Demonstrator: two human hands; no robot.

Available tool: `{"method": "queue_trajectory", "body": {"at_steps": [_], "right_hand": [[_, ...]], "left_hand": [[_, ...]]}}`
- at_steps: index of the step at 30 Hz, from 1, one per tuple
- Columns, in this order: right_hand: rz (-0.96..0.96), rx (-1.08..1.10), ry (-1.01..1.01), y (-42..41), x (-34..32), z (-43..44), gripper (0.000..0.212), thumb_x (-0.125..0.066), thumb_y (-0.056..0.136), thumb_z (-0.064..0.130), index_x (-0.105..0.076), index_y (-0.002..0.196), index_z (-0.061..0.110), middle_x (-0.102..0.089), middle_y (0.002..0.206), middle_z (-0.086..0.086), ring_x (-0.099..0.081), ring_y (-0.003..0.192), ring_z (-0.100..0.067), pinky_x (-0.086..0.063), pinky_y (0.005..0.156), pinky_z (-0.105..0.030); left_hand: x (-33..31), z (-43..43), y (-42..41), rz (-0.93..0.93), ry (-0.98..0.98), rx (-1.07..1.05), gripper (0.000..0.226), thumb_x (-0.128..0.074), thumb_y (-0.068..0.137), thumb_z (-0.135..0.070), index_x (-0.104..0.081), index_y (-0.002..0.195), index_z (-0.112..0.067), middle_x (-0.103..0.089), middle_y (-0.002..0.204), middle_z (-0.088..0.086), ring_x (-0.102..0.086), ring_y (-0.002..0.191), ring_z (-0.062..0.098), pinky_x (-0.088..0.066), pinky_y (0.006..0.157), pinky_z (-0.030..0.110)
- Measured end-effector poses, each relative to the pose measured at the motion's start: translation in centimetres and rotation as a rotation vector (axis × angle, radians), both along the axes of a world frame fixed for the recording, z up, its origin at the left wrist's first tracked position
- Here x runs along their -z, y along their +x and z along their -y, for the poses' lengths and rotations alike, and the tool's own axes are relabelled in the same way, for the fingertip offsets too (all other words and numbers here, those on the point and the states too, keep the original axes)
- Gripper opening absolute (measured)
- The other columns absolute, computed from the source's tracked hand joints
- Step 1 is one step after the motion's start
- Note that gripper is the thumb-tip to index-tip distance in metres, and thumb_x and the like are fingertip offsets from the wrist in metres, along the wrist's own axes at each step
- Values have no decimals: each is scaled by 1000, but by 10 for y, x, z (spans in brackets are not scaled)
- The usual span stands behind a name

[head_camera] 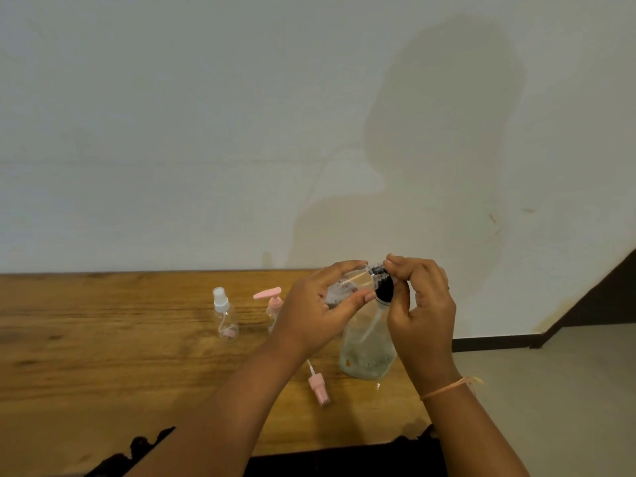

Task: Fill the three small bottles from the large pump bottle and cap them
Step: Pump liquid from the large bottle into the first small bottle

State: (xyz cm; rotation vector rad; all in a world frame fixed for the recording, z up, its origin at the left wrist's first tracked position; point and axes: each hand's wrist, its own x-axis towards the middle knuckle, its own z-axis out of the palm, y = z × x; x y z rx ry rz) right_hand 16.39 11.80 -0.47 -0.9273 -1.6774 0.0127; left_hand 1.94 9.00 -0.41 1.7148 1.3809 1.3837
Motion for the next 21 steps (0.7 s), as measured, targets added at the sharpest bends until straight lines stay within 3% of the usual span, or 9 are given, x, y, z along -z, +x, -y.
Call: {"method": "queue_trajectory", "body": {"at_steps": [12, 16, 21], "right_hand": [[-1, -7, -11, 1, -5, 3, 18, -55, 80, -6, -66, 92, 3, -58, 97, 4, -54, 95, -11, -41, 85, -8], [32, 9, -16, 0, 0, 1, 17, -56, 80, -6, -65, 92, 3, -64, 95, -7, -55, 92, -17, -39, 85, -5], [39, 4, -15, 4, -9, 3, 18, -56, 79, -7, -66, 91, 3, -64, 94, -4, -54, 93, -14, -40, 84, -7]], "left_hand": [[1, -3, -1, -2, 15, -4, 40, -67, 76, -53, -60, 114, -45, -67, 109, -15, -62, 101, -1, -53, 82, 20], [0, -2, -3, -7, -38, 12, 31, -67, 78, -48, -57, 107, -52, -67, 110, -15, -61, 98, -5, -51, 78, 12], [-3, -1, -2, -5, 8, 12, 34, -69, 77, -49, -61, 110, -46, -67, 111, -15, -60, 102, -5, -48, 82, 10]]}}
